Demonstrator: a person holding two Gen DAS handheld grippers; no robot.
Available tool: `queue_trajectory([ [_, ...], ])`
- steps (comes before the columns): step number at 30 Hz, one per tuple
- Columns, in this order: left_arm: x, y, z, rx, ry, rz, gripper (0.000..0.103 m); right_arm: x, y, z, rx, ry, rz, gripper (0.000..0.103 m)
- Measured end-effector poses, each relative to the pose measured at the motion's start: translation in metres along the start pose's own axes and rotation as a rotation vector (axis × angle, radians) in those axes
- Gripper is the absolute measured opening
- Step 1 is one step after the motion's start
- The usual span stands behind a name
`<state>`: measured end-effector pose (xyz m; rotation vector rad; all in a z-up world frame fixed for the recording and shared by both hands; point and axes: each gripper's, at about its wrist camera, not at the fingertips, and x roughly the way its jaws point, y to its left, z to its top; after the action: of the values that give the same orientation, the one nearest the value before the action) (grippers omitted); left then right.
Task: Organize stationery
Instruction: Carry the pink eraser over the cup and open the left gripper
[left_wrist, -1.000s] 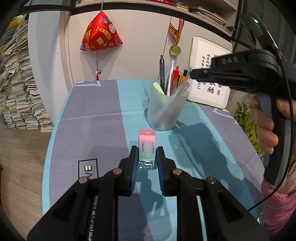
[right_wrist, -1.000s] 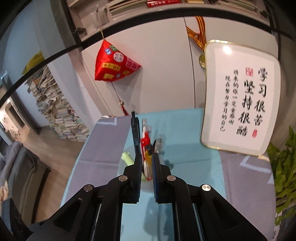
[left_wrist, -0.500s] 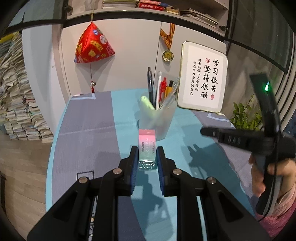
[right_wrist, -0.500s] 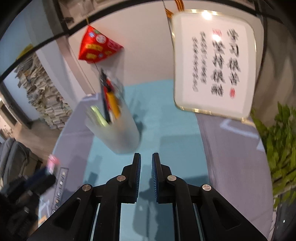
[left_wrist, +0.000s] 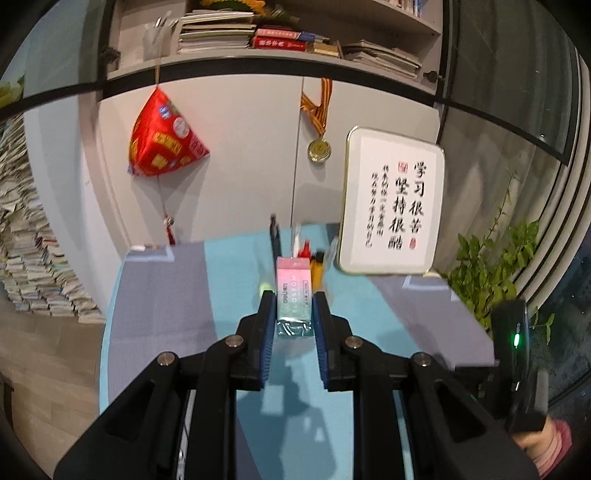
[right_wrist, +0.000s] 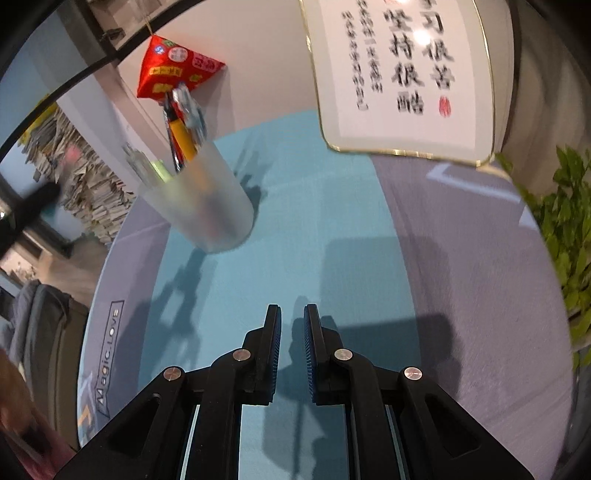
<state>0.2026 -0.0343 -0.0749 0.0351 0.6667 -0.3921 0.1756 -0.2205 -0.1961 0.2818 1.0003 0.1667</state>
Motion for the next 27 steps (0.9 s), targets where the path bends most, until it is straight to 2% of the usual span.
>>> queue_trajectory([
  [10,0.043,0.005,0.023,-0.071,0.008,-0.043,0.019,-0.008,-0.013,-0.006,0.035,-0.01,0.007,0.011],
  [18,0.069,0.011,0.014,-0.103,0.057,-0.025,0.019,-0.012,-0.012,-0.007,0.034,-0.016,0.012,0.011],
  [27,0.07,0.013,0.009,-0.121,0.056,-0.051,0.019,-0.012,-0.007,-0.006,0.027,-0.018,0.013,0.011],
])
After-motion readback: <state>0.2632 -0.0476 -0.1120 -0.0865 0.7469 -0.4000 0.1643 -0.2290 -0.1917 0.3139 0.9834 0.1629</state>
